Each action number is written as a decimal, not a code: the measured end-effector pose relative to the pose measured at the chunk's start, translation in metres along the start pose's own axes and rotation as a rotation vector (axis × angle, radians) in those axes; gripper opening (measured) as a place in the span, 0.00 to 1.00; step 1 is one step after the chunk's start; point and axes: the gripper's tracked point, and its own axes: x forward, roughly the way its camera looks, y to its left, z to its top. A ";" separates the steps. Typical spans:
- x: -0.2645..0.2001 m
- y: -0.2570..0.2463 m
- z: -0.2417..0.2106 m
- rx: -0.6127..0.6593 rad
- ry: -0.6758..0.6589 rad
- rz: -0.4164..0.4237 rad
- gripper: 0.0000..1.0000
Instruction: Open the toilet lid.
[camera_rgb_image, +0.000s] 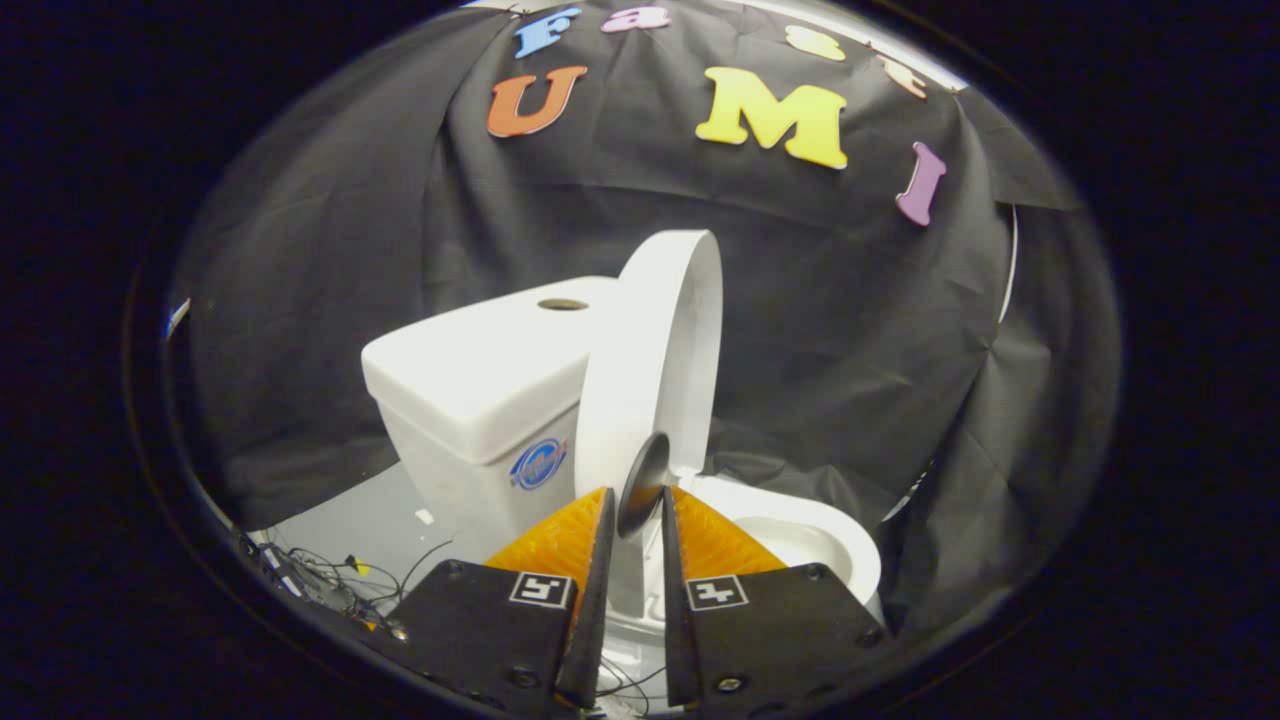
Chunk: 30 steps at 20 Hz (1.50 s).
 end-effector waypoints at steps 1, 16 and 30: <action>-0.003 0.002 -0.002 0.021 -0.015 0.037 0.43; -0.159 -0.162 -0.037 0.253 -0.416 -0.109 1.00; -0.170 -0.240 -0.124 0.273 -0.425 -0.289 0.99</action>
